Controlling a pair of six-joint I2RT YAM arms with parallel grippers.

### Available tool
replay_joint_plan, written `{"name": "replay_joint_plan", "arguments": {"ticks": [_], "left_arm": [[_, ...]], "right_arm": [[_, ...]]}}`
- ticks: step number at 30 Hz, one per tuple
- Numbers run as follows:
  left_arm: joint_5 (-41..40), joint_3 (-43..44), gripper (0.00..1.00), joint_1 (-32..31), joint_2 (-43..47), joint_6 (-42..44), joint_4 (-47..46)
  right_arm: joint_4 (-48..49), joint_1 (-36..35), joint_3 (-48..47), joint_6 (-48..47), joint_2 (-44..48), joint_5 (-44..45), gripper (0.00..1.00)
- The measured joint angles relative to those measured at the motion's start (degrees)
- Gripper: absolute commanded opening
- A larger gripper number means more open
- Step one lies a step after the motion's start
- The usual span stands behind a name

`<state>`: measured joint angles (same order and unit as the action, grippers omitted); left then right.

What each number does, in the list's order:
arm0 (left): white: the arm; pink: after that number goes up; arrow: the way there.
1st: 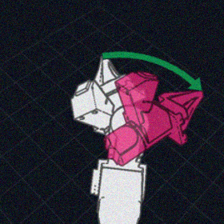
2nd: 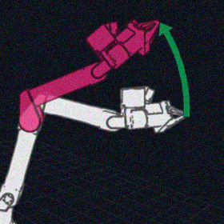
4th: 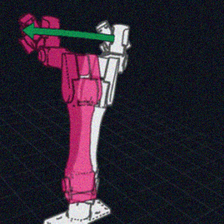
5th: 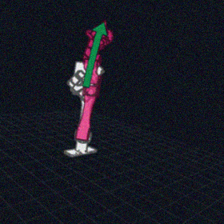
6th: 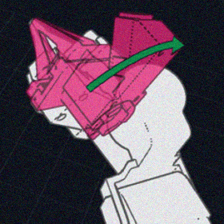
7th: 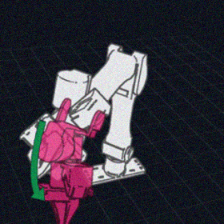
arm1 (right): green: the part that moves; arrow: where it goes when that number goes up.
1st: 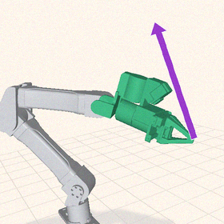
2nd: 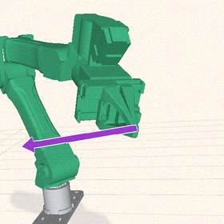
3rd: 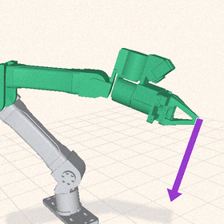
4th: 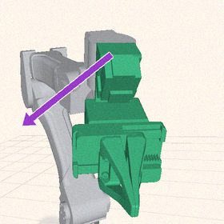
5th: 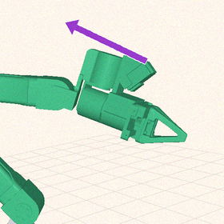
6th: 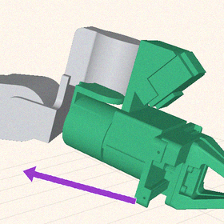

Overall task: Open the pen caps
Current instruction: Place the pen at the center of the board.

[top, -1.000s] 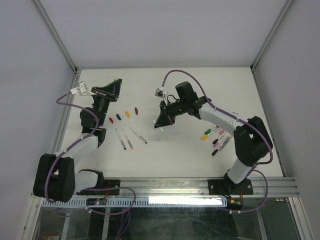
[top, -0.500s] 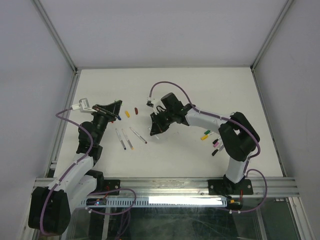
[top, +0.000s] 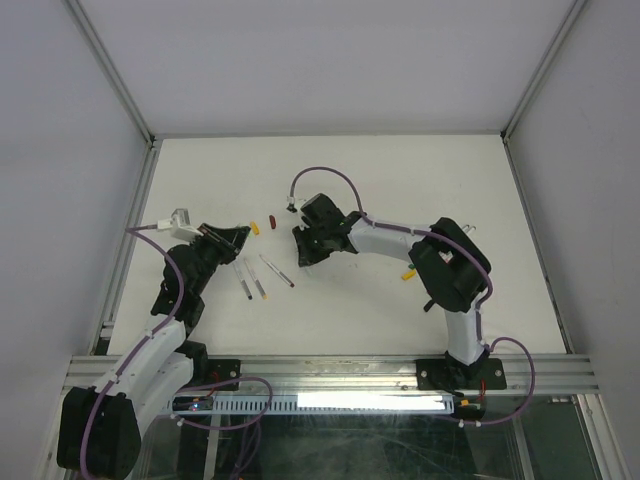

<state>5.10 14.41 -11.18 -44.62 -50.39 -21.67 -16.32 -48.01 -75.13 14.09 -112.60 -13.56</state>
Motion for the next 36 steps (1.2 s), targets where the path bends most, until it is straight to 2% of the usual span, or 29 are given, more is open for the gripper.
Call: {"name": "replay_joint_plan", "arguments": {"ticks": [1, 2, 8, 27, 36], "left_arm": [[0.04, -0.13, 0.00, 0.00, 0.00, -0.11, 0.50], [0.09, -0.20, 0.00, 0.00, 0.00, -0.17, 1.03], [0.50, -0.22, 0.00, 0.00, 0.09, -0.20, 2.89], [2.49, -0.35, 0.00, 0.00, 0.22, -0.15, 3.67], [5.03, -0.35, 0.00, 0.00, -3.19, -0.24, 2.71]], "right_arm": [[-0.26, -0.07, -0.11, 0.17, -0.11, 0.76, 0.22], [-0.39, -0.15, -0.15, 0.35, -0.13, 1.53, 0.28], [-1.60, -0.44, -1.42, 0.59, -1.31, 5.33, 0.33], [-2.54, -0.61, -3.08, -0.26, -2.43, 5.14, 0.39], [-3.74, -0.20, -3.08, -1.14, -2.10, 3.76, 0.42]]}}
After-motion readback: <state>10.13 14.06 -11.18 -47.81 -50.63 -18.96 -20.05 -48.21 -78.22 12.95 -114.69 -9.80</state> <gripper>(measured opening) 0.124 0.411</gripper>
